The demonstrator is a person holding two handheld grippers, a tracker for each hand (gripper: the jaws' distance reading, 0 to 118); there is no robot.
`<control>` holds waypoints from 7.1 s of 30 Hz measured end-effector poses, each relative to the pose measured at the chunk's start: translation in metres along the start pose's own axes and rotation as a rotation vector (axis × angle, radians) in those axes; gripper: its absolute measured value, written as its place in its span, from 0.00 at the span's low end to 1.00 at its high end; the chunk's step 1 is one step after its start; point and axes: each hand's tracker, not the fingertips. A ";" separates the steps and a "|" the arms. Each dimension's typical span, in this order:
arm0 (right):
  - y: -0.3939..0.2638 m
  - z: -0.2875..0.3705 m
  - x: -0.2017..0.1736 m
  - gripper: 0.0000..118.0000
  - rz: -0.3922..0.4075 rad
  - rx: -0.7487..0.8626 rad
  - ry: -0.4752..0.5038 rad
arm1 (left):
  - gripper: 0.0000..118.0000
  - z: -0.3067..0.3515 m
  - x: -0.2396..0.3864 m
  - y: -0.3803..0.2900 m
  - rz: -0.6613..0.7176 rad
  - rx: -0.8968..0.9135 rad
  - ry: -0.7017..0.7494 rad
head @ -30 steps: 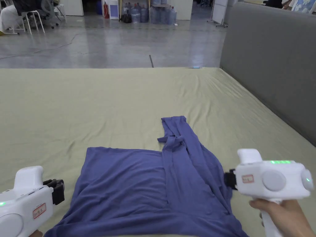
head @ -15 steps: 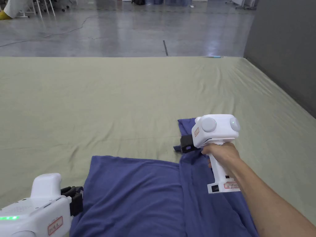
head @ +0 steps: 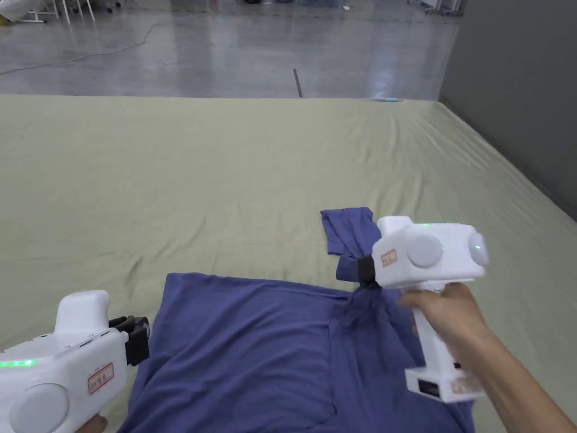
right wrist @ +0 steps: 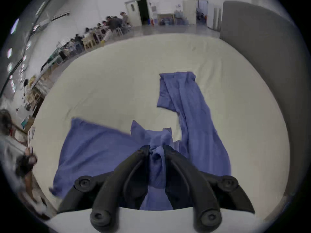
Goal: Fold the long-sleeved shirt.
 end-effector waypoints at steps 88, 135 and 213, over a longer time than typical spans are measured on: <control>0.003 -0.108 0.130 0.37 -0.208 -0.420 -0.180 | 0.02 -0.169 0.008 0.108 -0.126 -0.286 0.036; 0.498 0.346 -0.014 0.04 -0.088 0.677 -0.233 | 0.02 0.109 0.002 0.572 -0.054 0.558 0.196; -0.263 0.148 0.041 0.99 0.020 -0.210 -0.177 | 1.00 0.150 -0.044 -0.161 -0.043 -0.167 0.202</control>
